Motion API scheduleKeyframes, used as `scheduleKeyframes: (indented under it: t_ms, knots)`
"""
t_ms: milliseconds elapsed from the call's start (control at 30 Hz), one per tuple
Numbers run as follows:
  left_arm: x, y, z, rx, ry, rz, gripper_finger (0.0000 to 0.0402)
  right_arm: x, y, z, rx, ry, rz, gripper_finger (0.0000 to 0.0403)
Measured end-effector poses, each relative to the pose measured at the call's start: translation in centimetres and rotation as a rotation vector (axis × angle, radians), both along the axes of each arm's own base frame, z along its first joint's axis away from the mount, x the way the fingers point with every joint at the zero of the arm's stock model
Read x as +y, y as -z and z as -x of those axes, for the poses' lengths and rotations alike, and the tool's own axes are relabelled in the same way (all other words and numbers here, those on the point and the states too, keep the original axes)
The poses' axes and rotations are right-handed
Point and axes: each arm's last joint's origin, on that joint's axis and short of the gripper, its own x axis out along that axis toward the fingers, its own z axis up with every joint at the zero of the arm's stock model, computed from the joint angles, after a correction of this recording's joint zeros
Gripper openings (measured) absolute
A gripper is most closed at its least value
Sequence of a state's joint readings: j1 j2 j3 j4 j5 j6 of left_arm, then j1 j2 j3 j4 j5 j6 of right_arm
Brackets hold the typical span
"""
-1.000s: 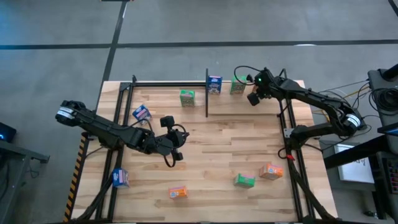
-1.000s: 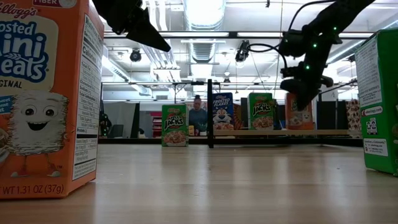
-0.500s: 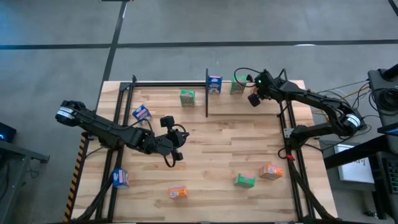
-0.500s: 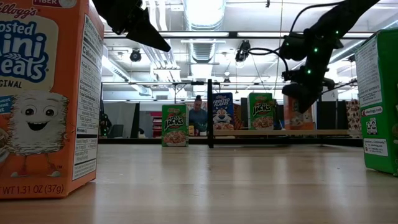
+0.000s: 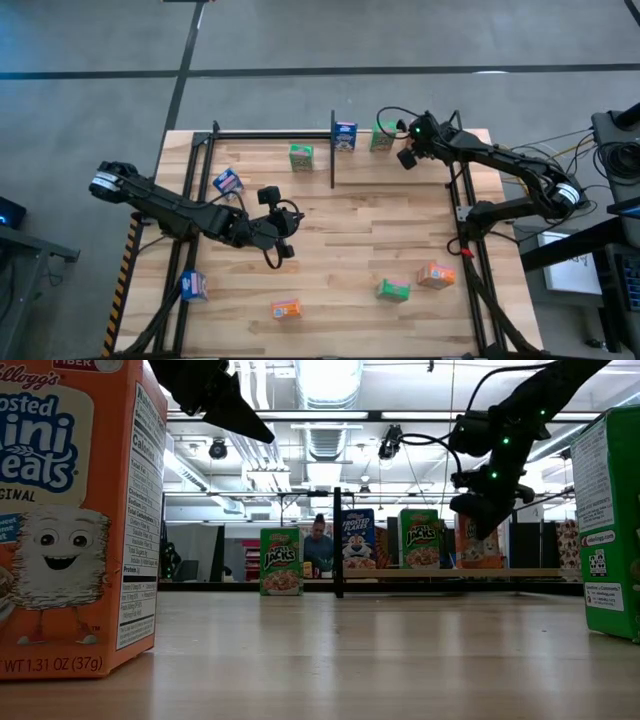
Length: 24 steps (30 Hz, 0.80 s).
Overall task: Stack cereal on shelf
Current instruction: Put the center orange cereal box on the shelf
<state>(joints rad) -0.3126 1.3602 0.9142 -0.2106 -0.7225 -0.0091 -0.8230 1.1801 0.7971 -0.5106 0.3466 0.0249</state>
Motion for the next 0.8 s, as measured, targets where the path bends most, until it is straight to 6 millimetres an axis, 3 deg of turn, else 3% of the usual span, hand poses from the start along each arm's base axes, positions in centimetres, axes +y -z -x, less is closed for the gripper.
scheduleKeyframes:
  t_ms: [500, 800]
  knots:
    - [0.0, 0.0, 0.0, 0.0, 0.0, 0.0, 0.0, 0.1, -0.3, 0.1, 0.035, -0.006, 0.002, 0.0012]
    - [0.0, -0.1, 0.0, -0.015, -0.006, 0.012, 0.0, 3.5, -3.3, -0.2, -0.125, -0.117, 0.026, 0.0012]
